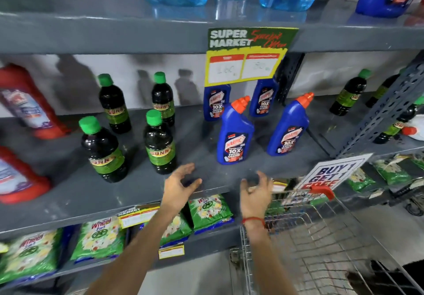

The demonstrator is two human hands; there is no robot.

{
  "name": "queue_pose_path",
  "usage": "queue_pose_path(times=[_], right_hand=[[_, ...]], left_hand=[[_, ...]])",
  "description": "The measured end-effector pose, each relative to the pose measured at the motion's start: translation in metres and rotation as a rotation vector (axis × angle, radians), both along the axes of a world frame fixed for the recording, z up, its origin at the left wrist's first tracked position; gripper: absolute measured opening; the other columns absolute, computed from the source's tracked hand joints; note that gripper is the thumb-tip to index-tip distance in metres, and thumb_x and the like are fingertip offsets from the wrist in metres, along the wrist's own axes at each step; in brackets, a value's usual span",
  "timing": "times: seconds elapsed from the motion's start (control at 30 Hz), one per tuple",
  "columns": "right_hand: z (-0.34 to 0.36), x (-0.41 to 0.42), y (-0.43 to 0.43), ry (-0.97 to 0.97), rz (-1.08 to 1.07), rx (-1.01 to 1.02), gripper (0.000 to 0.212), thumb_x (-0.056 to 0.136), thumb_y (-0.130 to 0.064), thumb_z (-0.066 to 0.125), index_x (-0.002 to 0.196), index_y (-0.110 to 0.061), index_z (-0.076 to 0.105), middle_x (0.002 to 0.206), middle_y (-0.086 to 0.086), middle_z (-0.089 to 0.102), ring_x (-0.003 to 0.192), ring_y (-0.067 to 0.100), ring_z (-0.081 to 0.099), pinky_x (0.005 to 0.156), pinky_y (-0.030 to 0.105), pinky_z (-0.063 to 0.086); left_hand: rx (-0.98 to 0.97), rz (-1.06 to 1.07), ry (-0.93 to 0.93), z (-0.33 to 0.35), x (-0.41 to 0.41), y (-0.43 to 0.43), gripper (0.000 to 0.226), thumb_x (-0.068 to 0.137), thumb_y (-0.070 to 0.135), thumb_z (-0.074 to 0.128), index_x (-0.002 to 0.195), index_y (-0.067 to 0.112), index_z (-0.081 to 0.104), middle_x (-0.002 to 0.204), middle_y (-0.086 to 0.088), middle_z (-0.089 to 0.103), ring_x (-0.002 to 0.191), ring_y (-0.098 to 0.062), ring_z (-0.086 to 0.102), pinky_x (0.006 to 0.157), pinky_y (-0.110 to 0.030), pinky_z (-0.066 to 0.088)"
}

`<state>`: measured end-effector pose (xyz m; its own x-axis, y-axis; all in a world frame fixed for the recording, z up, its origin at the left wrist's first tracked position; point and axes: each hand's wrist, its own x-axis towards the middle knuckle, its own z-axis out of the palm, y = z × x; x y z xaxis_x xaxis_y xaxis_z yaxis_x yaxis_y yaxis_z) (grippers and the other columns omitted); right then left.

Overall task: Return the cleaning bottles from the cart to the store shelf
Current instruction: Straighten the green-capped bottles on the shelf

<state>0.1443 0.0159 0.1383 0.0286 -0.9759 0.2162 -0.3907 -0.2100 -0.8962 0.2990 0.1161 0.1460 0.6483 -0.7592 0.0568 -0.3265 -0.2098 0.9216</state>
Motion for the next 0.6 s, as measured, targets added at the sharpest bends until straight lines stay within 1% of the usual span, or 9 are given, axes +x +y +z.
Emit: queue_pose_path(times=[0.03,0.13,0.17,0.23,0.27,0.3,0.37,0.5,0.6], right_hand=[[0.001,0.011,0.016,0.012,0.066,-0.012,0.041,0.077,-0.003,0.068,0.115,0.000,0.055,0.118,0.024,0.050,0.103,0.030,0.051,0.087,0.019,0.035],[0.001,0.044,0.050,0.028,0.275,-0.033,0.041,0.077,-0.010,0.070,0.115,-0.003,0.056,0.117,0.018,0.051,0.098,0.016,0.046,0.083,0.007,0.032],[0.002,0.055,0.057,0.028,0.345,-0.010,0.044,0.077,-0.013,0.071,0.117,-0.004,0.055,0.118,0.016,0.051,0.100,0.015,0.046,0.086,0.007,0.031],[0.004,0.078,0.066,0.027,0.465,0.049,0.055,0.074,-0.018,0.075,0.121,-0.005,0.051,0.121,0.016,0.051,0.108,0.023,0.051,0.098,0.022,0.038],[0.004,0.089,0.068,0.023,0.507,0.083,0.061,0.072,-0.019,0.077,0.124,-0.005,0.049,0.122,0.017,0.050,0.111,0.026,0.052,0.101,0.032,0.041],[0.005,0.101,0.070,0.023,0.541,0.112,0.067,0.069,-0.019,0.079,0.126,-0.006,0.046,0.123,0.017,0.050,0.113,0.026,0.052,0.102,0.038,0.042],[0.007,0.121,0.073,0.039,0.587,0.142,0.079,0.064,-0.020,0.083,0.130,-0.007,0.042,0.125,0.017,0.050,0.115,0.026,0.051,0.102,0.040,0.043],[0.006,0.152,0.072,0.024,0.549,0.168,0.097,0.056,-0.029,0.087,0.135,-0.007,0.034,0.131,0.016,0.048,0.122,0.028,0.047,0.106,0.040,0.039],[0.007,0.163,0.065,0.054,0.521,0.133,0.094,0.054,-0.033,0.087,0.130,-0.005,0.038,0.127,0.016,0.051,0.119,0.028,0.048,0.100,0.036,0.040]], left_hand=[[-0.023,0.033,-0.002,-0.001,0.003,0.016,0.042,0.076,0.011,0.073,0.116,0.008,0.060,0.116,-0.006,0.066,0.102,-0.013,0.060,0.084,-0.001,0.040],[-0.097,0.175,0.034,-0.002,0.021,0.063,0.027,0.077,0.011,0.072,0.103,0.012,0.066,0.103,-0.009,0.071,0.096,-0.021,0.066,0.086,-0.019,0.050],[-0.119,0.226,0.048,-0.002,0.029,0.077,0.023,0.077,0.011,0.071,0.099,0.014,0.066,0.099,-0.009,0.071,0.093,-0.022,0.067,0.083,-0.020,0.052],[-0.168,0.363,0.052,-0.001,0.049,0.101,0.017,0.077,0.012,0.071,0.091,0.018,0.064,0.089,-0.007,0.069,0.086,-0.025,0.067,0.075,-0.012,0.051],[-0.193,0.447,0.039,0.000,0.059,0.111,0.017,0.076,0.014,0.072,0.088,0.018,0.061,0.084,-0.006,0.067,0.081,-0.025,0.066,0.073,-0.014,0.052],[-0.210,0.530,0.020,0.000,0.070,0.120,0.021,0.074,0.015,0.074,0.086,0.017,0.058,0.083,-0.006,0.065,0.077,-0.023,0.065,0.075,-0.021,0.054],[-0.213,0.651,-0.008,0.000,0.089,0.131,0.039,0.068,0.018,0.080,0.095,0.014,0.052,0.093,-0.011,0.060,0.079,-0.017,0.061,0.083,-0.038,0.054],[-0.086,0.558,0.004,-0.004,0.120,0.131,0.092,0.058,0.020,0.086,0.133,0.010,0.035,0.133,-0.015,0.044,0.115,-0.023,0.050,0.102,-0.039,0.042],[-0.025,0.449,0.007,-0.004,0.133,0.121,0.104,0.055,0.027,0.087,0.140,0.011,0.029,0.140,-0.013,0.047,0.126,-0.027,0.048,0.105,-0.040,0.040]])
